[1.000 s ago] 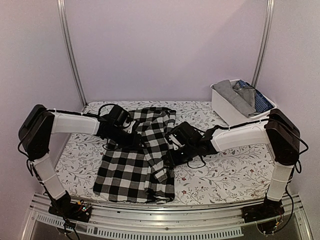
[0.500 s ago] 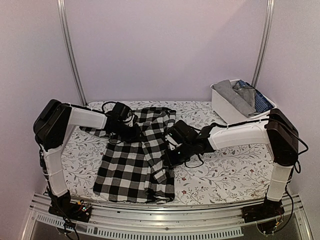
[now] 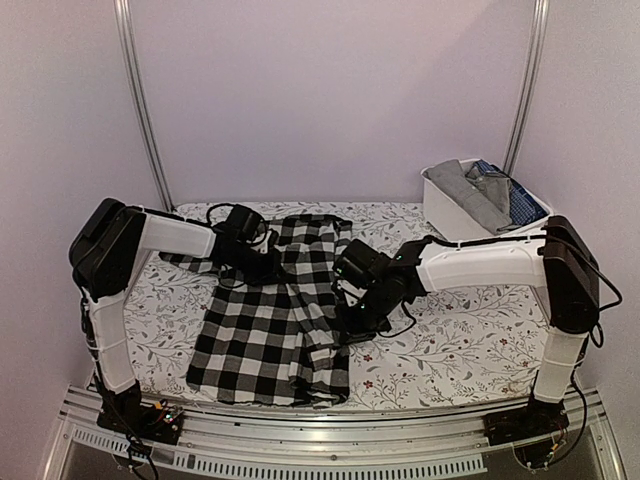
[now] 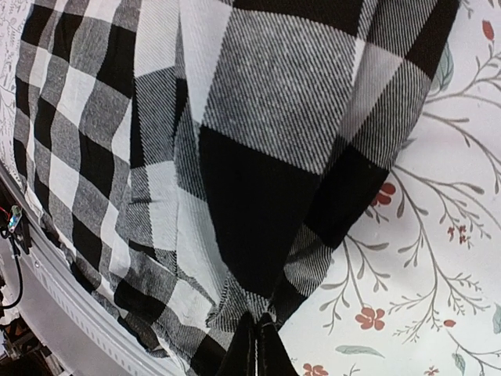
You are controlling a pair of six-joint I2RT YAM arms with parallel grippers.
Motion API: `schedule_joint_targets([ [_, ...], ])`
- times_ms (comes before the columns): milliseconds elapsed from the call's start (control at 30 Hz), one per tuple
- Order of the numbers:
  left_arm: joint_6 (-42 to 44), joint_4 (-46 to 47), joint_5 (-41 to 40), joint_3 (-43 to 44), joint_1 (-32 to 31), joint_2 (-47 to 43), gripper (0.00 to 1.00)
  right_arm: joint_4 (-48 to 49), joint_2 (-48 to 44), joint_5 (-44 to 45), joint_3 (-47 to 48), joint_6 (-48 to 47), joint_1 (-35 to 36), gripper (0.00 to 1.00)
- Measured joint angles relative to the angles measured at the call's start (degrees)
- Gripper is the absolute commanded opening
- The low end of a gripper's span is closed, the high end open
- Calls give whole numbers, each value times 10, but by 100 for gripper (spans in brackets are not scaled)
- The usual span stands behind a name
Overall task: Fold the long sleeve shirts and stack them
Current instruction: Adjust the sleeve at the center of the board.
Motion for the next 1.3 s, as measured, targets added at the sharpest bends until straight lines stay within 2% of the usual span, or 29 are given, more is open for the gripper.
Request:
schedule_joint_targets([
  [100, 2, -1, 6, 0, 0, 0, 2, -29, -5, -14, 6, 13, 0, 5],
  [200, 4, -1, 8, 0, 0, 0, 4, -42, -5, -25, 12, 22, 1, 22],
  [300, 6, -10, 8, 6, 0, 0, 19, -41, -5, -24, 11, 26, 1, 34],
  [367, 9, -12, 7, 11, 0, 0, 36, -36, -6, -20, 11, 28, 2, 39],
  [467, 11, -12, 4, 14, 0, -2, 41, -24, -14, 4, 3, 21, 10, 40],
  [600, 20, -29, -13, 9, -5, -30, 41, 14, -54, 19, -42, 5, 31, 29],
  [667, 22, -34, -19, -2, -8, -59, 41, 30, -65, 22, -60, -5, 40, 29],
  [867, 22, -42, -28, -64, -32, -183, 40, 86, -65, 33, -96, -42, 50, 38],
  [933, 22, -43, -28, -73, -39, -197, 40, 97, -63, 38, -99, -51, 50, 43],
  [1033, 22, -52, -30, -90, -45, -217, 40, 119, -53, 42, -99, -64, 50, 46],
  [1133, 22, -60, -31, -100, -47, -226, 40, 130, -40, 46, -98, -69, 50, 46],
  [1300, 22, -73, -33, -105, -48, -240, 40, 132, -12, 53, -88, -71, 50, 38],
])
